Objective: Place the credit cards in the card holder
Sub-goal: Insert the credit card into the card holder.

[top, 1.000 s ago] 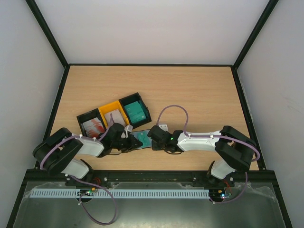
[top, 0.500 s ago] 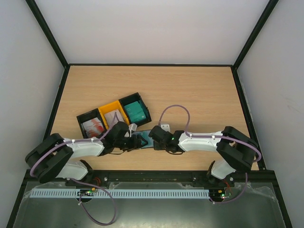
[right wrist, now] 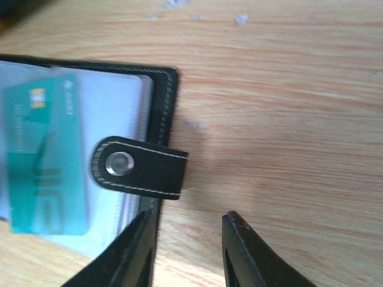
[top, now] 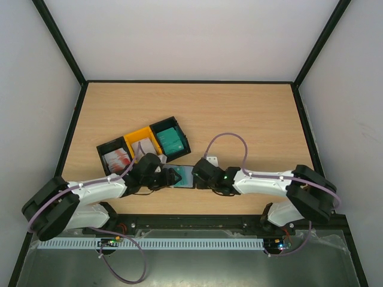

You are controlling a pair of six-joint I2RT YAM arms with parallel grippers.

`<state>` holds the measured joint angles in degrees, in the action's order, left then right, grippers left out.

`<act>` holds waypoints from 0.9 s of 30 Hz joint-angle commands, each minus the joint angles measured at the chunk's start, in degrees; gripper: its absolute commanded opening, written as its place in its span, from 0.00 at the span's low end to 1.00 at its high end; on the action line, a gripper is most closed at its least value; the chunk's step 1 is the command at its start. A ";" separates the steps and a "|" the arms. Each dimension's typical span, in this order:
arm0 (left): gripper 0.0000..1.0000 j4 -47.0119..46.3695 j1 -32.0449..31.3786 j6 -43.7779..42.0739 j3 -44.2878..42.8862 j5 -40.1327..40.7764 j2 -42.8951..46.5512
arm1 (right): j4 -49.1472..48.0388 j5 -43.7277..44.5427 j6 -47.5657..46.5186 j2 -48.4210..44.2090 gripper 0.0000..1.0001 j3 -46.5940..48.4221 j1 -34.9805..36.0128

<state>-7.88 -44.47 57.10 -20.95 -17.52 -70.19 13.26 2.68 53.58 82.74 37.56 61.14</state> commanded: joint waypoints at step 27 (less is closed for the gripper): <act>0.44 4.92 -0.18 -10.93 -13.11 -1.07 -16.20 | -16.18 -8.42 2.65 1.20 0.28 -6.51 -4.91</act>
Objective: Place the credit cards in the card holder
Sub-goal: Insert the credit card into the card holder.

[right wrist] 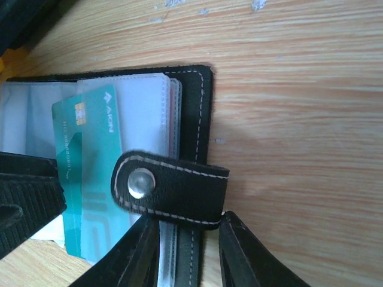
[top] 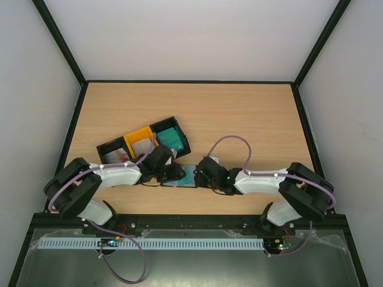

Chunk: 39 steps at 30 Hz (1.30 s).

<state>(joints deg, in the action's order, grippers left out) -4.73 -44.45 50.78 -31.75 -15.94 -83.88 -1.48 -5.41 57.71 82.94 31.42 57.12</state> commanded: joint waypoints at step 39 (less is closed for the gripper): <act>0.72 41.45 2.43 -42.22 -39.53 10.49 3.19 | 14.90 7.88 -8.86 -22.25 0.45 5.66 -3.88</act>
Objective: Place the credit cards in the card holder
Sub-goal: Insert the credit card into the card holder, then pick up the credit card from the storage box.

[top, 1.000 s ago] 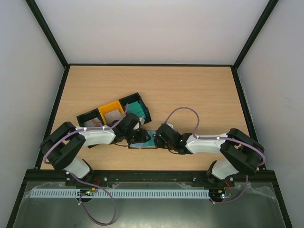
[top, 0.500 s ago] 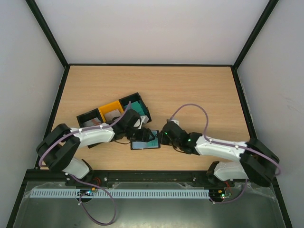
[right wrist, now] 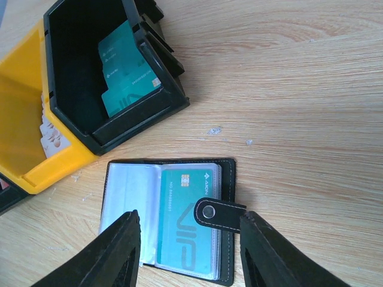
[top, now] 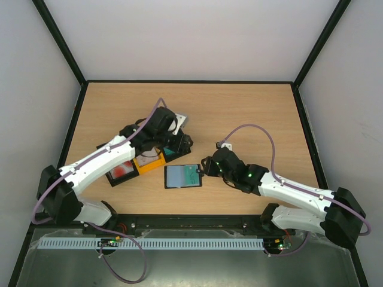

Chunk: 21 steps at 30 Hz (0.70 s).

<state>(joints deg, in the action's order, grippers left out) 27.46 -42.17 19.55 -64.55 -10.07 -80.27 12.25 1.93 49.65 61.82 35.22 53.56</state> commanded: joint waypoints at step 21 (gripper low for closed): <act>0.49 16.06 11.01 -32.86 -18.86 -2.08 -22.55 | -11.31 -5.60 5.89 5.77 0.41 -0.86 -0.31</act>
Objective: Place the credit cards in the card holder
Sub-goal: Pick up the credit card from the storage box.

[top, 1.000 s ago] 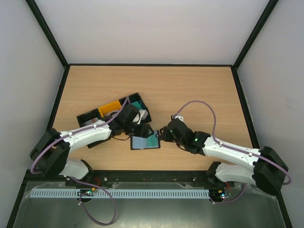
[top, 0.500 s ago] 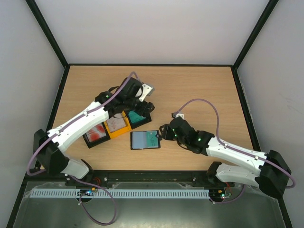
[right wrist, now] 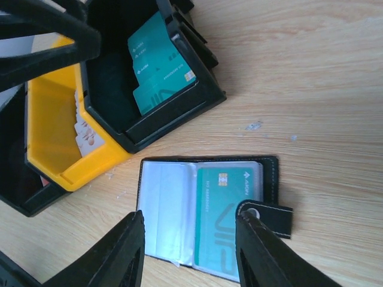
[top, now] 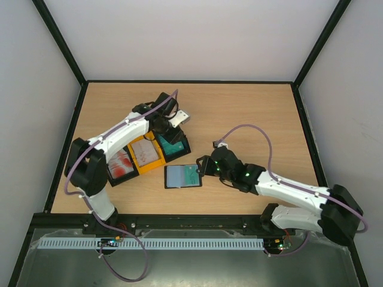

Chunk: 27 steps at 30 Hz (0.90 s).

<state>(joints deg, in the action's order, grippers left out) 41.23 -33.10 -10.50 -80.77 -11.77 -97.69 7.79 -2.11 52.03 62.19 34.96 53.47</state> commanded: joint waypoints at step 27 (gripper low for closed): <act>0.46 8.21 3.26 -8.21 -12.08 1.27 -24.69 | -13.37 0.20 4.64 28.41 0.41 9.59 -0.30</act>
<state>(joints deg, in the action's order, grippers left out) 46.37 -30.30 -17.15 -91.37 -8.08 -120.60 -5.48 -4.08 57.43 89.25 42.39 53.47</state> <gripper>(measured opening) 0.471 0.412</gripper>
